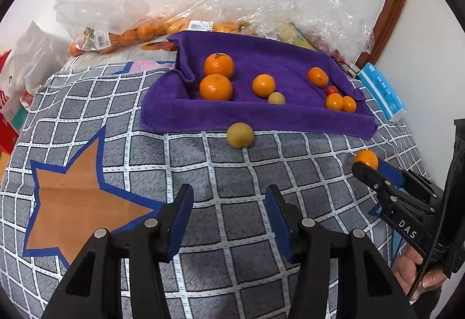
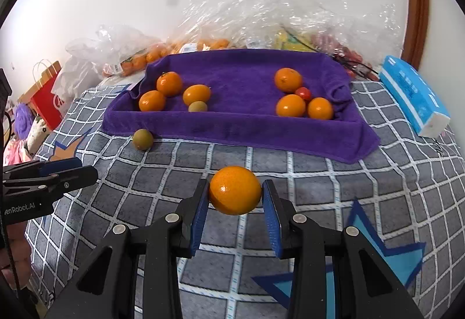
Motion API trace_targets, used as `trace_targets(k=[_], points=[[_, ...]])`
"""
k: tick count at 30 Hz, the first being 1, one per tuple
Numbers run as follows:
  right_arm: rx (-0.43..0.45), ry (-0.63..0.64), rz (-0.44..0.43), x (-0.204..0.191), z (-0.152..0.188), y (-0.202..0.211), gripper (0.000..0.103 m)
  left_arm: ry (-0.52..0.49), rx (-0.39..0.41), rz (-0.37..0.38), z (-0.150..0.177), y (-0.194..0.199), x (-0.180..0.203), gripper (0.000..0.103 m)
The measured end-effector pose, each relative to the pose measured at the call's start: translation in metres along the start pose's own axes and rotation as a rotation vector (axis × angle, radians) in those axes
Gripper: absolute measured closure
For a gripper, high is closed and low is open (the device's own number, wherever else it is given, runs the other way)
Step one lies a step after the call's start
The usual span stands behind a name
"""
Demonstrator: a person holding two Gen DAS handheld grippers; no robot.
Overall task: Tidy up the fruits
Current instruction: 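Lift the tangerine with the right gripper while the left gripper approaches the greenish-yellow citrus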
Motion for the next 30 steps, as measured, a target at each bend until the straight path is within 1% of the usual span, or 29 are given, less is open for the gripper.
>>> trace_targets(k=[14, 30], points=[[0.033, -0.045, 0.010, 0.030, 0.003, 0.018, 0.066, -0.039, -0.009, -0.026, -0.006, 0.000, 0.021, 0.054], [0.058, -0.092, 0.021, 0.053, 0.002, 0.029, 0.066, -0.034, -0.015, -0.022, -0.015, -0.011, 0.033, 0.054]])
Point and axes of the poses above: each gripper's, at about its wrist camera, not at the fingertips, and y roughly against the way its jaws point, x to its right, z to its underside, the point moved 5 cm from there along -y, roughly the way its jaws point, and after that the axes turned 10 degrees about -y, right-handed, at the moved point
